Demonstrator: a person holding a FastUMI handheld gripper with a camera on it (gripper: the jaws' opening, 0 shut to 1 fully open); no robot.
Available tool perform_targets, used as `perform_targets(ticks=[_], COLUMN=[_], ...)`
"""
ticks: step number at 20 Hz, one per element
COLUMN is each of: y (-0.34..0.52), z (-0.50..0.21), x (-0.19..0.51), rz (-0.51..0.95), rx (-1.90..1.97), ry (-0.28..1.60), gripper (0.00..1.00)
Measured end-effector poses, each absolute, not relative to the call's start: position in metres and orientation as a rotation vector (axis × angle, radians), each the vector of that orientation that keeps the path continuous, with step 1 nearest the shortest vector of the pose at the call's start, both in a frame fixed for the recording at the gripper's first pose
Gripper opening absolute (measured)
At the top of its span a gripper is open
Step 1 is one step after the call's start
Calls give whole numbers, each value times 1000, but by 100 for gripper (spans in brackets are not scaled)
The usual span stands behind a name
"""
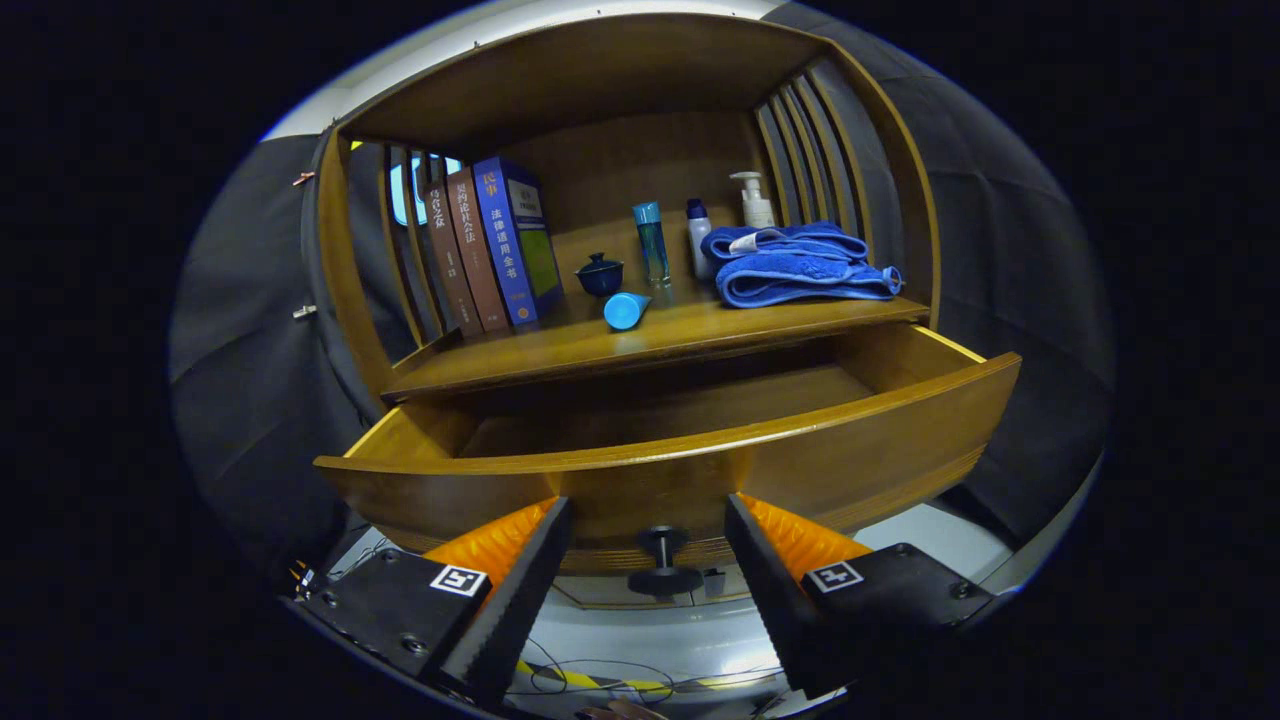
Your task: Pull open the drawer, take out the items inside it, and place them on the countertop above the cabinet.
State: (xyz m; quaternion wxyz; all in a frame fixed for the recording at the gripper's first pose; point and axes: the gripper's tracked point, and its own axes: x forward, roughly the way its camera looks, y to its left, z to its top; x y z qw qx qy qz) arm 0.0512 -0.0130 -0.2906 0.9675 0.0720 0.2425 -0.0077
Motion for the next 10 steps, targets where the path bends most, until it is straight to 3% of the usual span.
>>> perform_targets(ticks=[10], y=[-17], z=[-314], x=[106], rz=[-11], rx=[148], ry=[529], gripper=[100])
